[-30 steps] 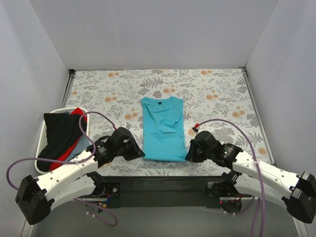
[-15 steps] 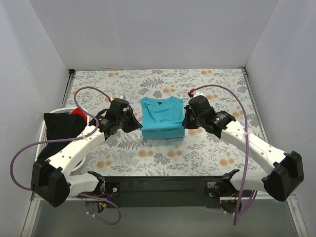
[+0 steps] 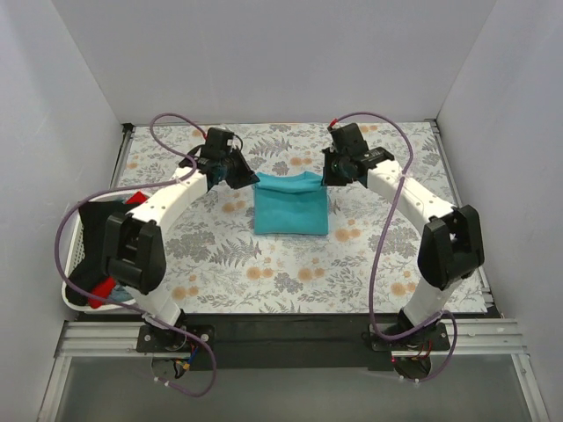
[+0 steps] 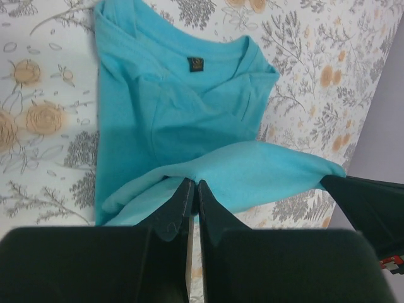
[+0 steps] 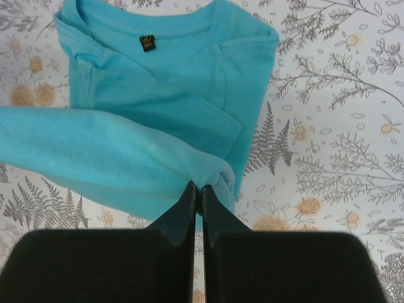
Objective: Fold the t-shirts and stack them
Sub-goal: Fold the tshirt
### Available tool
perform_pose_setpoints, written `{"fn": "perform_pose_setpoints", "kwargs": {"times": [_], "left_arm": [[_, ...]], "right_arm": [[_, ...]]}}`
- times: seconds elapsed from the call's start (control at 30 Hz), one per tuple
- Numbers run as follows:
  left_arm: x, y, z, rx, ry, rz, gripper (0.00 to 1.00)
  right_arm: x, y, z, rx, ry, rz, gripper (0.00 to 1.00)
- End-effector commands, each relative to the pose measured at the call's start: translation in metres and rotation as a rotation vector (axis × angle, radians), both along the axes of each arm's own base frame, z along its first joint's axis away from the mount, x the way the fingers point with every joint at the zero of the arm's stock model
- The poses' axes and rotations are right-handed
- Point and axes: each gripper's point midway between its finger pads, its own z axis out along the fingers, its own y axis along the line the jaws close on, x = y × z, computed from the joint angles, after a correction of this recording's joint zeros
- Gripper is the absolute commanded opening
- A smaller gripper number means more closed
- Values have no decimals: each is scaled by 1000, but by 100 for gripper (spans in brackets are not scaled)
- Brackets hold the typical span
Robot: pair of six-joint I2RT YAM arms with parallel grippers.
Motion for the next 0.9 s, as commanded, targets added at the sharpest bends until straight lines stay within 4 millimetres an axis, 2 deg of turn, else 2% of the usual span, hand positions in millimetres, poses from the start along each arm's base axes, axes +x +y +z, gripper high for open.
{"fn": "perform_pose_setpoints", "kwargs": {"times": [0.0,0.03,0.07,0.1,0.13,0.17,0.2,0.23,0.27,0.3,0.33,0.37,0.43,0.47,0.5,0.57,0.6,0.63,0.67,0.7,0.73,0.77,0.8,0.87], "left_arm": [[29,1,1,-21,-15,-11,0],[36,2,-1,-23,-13,-7,0],[46,1,-1,-28,-17,-8,0],[56,5,-17,-26,13,0,0],[64,7,-25,-22,21,11,0],[78,13,-22,-26,7,27,0],[85,14,-29,-35,21,27,0],[94,15,-55,-34,59,23,0],[106,21,-58,-36,54,33,4],[117,21,-57,-39,32,25,17],[125,21,-64,-51,25,18,41],[132,28,-63,-57,11,29,56],[139,37,-55,-59,-24,38,69],[139,43,-40,-63,-54,46,70],[136,47,-42,-59,-52,54,70],[131,49,-22,-63,-90,58,70],[127,49,-19,-62,-92,59,67],[117,49,-27,-66,-64,66,65],[113,45,-27,-57,-67,65,57],[108,43,-20,-48,-80,67,50],[103,40,-22,-43,-75,64,45],[94,30,-28,-35,-61,45,36],[90,25,-28,-25,-63,34,32],[81,11,-34,-1,-59,11,27]], "right_arm": [[38,10,17,41,-63,38,1],[46,10,16,57,-59,44,1],[54,13,-1,47,-30,52,1],[66,16,4,56,-48,52,1],[76,12,-2,59,-41,42,1],[83,15,-22,61,-4,57,1],[91,17,-26,71,-5,64,1],[107,15,-38,69,-2,58,11],[116,16,-39,69,-10,62,20],[124,15,-42,62,-19,76,32],[137,15,-32,71,-51,75,55],[139,12,-44,58,-24,71,62],[141,5,-36,54,-36,59,73],[140,2,-32,35,-51,46,75],[138,-1,-29,31,-56,39,75],[128,-9,-21,16,-62,20,74],[123,-10,-19,15,-60,13,72],[118,-9,-5,29,-79,4,69],[105,-9,-18,21,-49,7,67],[104,-5,-13,29,-73,11,66],[93,5,-8,27,-82,29,66],[88,9,-10,22,-80,35,66],[76,21,-17,21,-69,64,66],[69,29,-22,4,-73,71,65]]}}
